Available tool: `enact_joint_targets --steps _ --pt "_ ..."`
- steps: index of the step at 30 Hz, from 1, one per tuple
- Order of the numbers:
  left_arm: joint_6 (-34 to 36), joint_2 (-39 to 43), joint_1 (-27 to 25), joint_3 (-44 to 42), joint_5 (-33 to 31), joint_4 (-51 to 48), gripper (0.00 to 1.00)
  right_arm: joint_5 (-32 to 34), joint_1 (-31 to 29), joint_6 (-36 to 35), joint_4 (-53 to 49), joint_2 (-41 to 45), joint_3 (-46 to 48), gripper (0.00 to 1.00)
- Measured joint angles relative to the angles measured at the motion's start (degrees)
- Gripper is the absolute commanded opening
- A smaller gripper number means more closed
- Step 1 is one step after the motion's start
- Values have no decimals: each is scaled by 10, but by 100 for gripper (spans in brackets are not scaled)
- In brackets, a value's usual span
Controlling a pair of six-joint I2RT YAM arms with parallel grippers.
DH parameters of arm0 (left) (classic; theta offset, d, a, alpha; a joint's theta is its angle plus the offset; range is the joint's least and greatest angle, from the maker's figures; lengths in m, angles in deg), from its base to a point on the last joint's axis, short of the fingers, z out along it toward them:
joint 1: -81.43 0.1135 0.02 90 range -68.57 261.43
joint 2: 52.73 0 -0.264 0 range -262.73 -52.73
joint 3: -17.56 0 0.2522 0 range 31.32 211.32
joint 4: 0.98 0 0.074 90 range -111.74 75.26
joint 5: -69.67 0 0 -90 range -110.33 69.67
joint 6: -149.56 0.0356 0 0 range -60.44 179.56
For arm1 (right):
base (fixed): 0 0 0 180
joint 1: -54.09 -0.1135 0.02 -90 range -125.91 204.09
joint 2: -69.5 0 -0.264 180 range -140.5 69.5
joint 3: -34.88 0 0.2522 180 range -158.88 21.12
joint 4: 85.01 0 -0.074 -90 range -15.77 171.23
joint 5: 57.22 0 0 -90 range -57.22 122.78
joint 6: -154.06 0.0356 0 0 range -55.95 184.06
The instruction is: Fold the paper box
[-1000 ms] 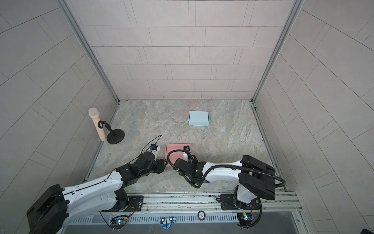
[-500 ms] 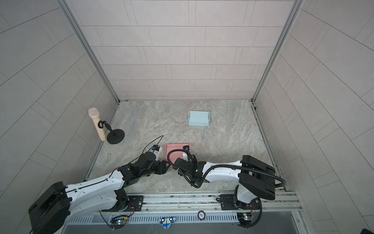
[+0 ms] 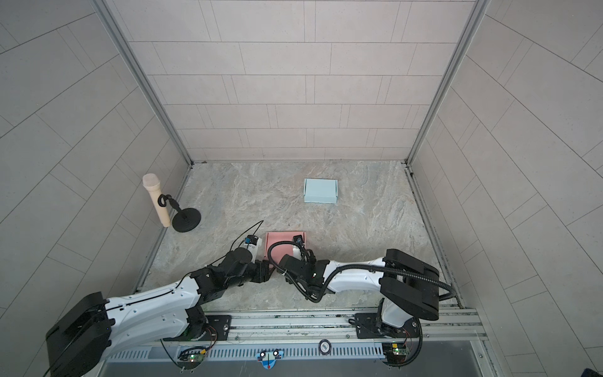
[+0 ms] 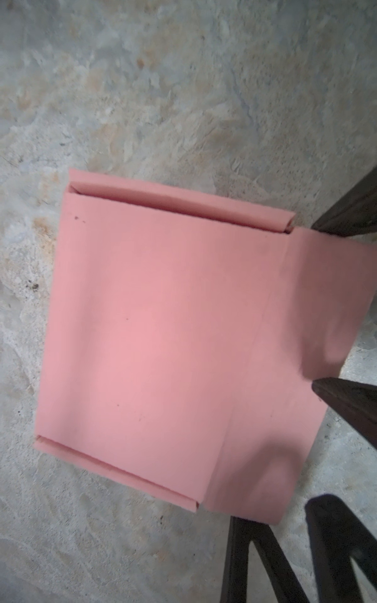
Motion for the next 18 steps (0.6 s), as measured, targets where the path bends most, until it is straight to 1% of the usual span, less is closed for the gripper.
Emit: enact_joint_targets --steps 11,18 --pt "0 9 0 0 -14 -6 62 -2 -1 0 -10 0 -10 70" --pt "1 -27 0 0 -21 11 57 -1 -1 -1 -13 -5 -12 70"
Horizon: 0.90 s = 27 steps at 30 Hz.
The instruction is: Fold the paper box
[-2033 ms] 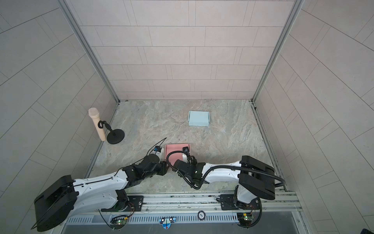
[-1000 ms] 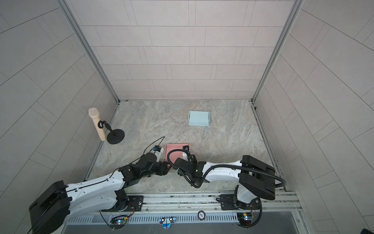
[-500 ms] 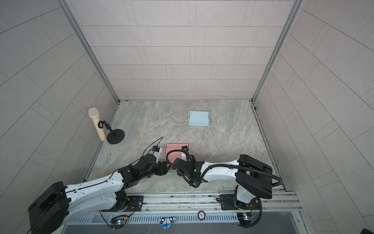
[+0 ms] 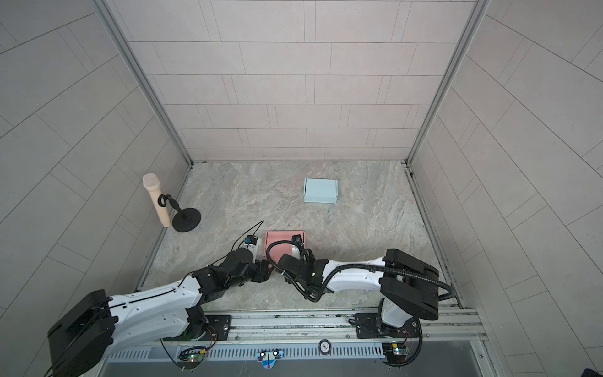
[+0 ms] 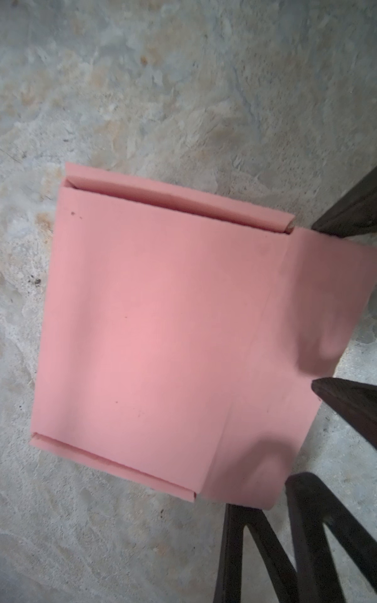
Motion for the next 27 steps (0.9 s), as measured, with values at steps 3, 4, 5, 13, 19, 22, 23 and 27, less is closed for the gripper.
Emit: enact_joint_targets --steps 3,4,5,13,19,22,23,27 --pt "2 -20 0 0 -5 10 56 0 0 -1 -1 -7 -3 70" --pt "2 -24 0 0 -6 12 55 0 0 -2 -1 -8 -3 70" --pt "2 -27 0 0 -6 14 55 0 0 -2 -1 -9 -3 70" --pt "2 4 0 -13 -5 20 65 5 0 -4 0 -10 -3 70" --pt "10 87 9 -17 2 -15 71 5 1 -8 1 -10 -3 70" --pt "26 110 44 -11 13 -43 72 5 3 -10 1 -9 -3 70" --pt "33 108 57 -4 16 -54 73 5 4 -10 2 -9 -3 70" --pt "70 48 94 57 26 -89 77 5 6 -11 2 -9 -3 70"
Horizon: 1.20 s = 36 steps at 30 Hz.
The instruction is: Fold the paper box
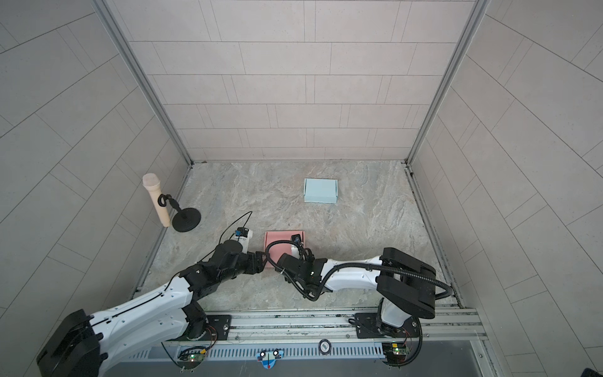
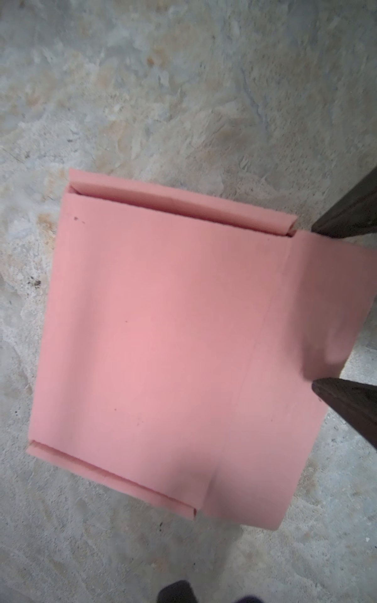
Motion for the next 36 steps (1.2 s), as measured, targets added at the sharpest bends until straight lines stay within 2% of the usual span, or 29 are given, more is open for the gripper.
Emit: enact_joint_targets --steps 9,14,32,36 --pt "79 -238 59 172 5 3 77 0 2 -1 0 0 0 70" --pt "96 -311 71 205 4 9 76 0 3 -1 -1 0 0 70" --pt "96 -331 71 205 26 26 71 5 17 -7 0 0 0 70" --pt "95 -328 71 204 29 26 77 6 18 -10 0 -1 0 70"
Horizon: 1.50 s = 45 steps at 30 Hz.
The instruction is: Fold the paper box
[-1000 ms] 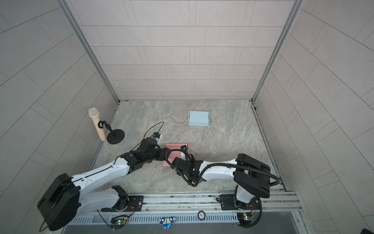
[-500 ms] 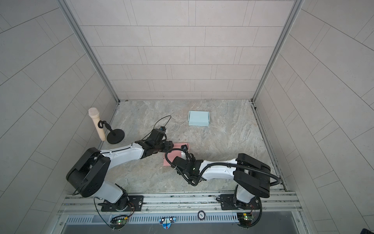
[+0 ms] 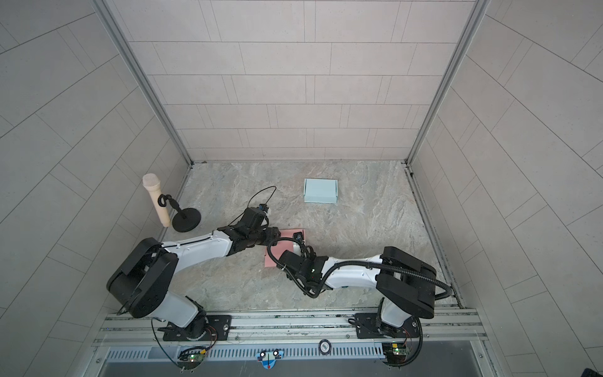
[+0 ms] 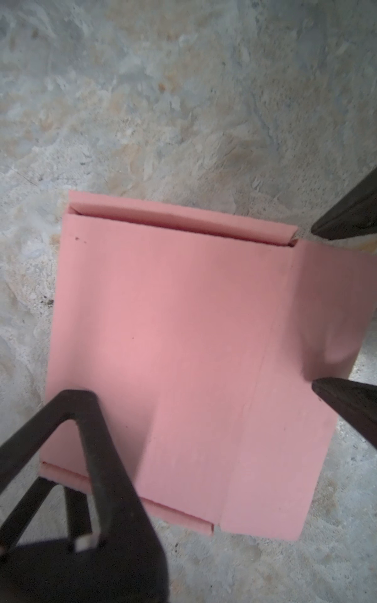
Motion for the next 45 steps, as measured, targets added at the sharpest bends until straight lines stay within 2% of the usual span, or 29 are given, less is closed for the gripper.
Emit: enact_joint_targets --steps 4,8,14,19,22,32,45 --pt "3 48 3 -5 -8 -27 92 0 0 -3 3 2 5 70" --pt "7 123 5 -9 -17 -46 94 0 0 -5 5 10 7 70" --pt "-22 229 2 -108 -5 -38 77 -5 -1 -5 16 13 7 70" --pt "-65 286 -25 -210 15 -35 70 -8 -2 -5 20 13 7 70" --pt "-87 299 -42 -234 26 -18 65 -10 -2 -5 19 13 7 70" --pt "-143 271 -87 -253 39 74 60 -13 -8 -5 25 4 6 69" --pt "-169 272 -114 -261 11 81 60 -6 -12 -5 21 -8 2 69"
